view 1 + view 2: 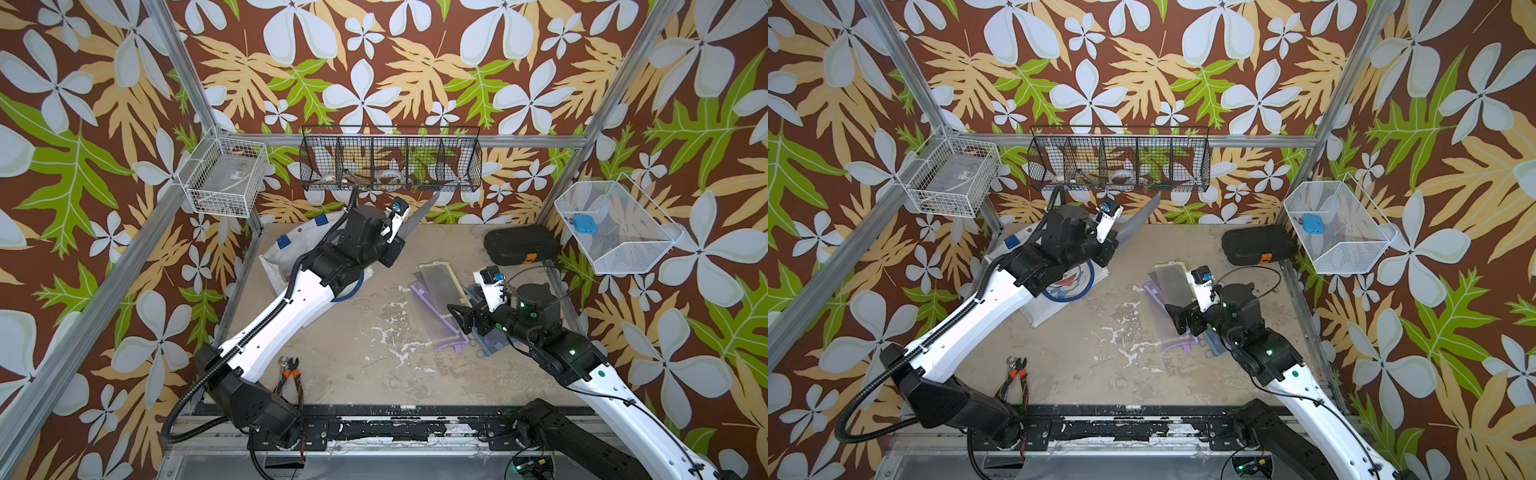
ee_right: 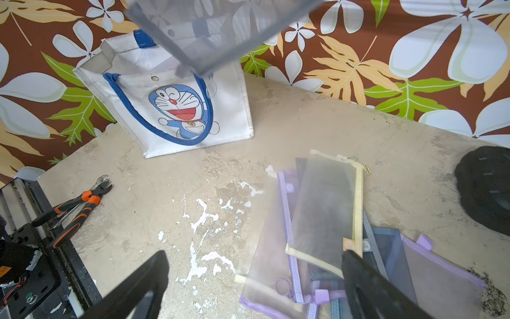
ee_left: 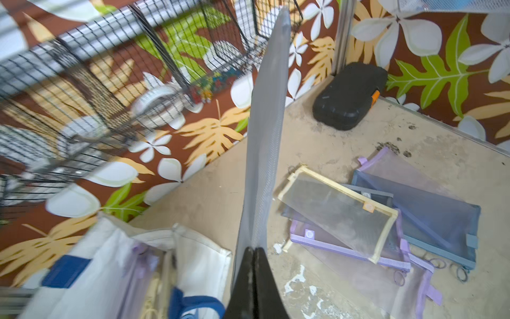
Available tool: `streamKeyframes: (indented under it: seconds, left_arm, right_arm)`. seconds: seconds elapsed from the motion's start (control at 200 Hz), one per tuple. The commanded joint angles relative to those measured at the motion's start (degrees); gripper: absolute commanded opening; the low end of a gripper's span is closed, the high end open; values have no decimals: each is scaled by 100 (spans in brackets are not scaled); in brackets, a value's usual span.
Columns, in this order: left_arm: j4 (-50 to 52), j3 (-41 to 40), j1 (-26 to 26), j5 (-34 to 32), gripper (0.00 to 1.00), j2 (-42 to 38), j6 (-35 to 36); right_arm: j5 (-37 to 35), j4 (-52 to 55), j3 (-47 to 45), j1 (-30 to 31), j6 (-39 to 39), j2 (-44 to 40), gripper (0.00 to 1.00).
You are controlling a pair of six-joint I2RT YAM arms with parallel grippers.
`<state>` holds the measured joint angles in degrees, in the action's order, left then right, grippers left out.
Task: Put the pencil pouch into the canvas bag
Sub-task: Pick up the pencil case from the center of the board, then place the pencil case in the canvas bag.
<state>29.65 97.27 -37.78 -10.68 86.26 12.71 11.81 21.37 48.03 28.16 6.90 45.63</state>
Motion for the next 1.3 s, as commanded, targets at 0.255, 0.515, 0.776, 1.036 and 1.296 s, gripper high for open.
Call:
streamKeyframes:
  seconds: [0.255, 0.515, 0.776, 1.036, 1.296]
  left_arm:
    - [568, -268, 1032, -1009, 0, -839, 528]
    - [530, -762, 1379, -1629, 0, -712, 589]
    - [294, -1558, 1598, -1505, 0, -744, 487]
    - [227, -2048, 1737, -1618, 0, -712, 372]
    - [178, -1963, 1941, -1809, 37, -651, 166]
  right_arm:
    - [-20, 162, 110, 6, 22, -187, 97]
    - [184, -14, 131, 5, 180, -128, 96]
    - [102, 152, 255, 7, 23, -172, 96]
    - [105, 135, 242, 8, -36, -147, 96]
    - [119, 157, 303, 9, -102, -54, 96]
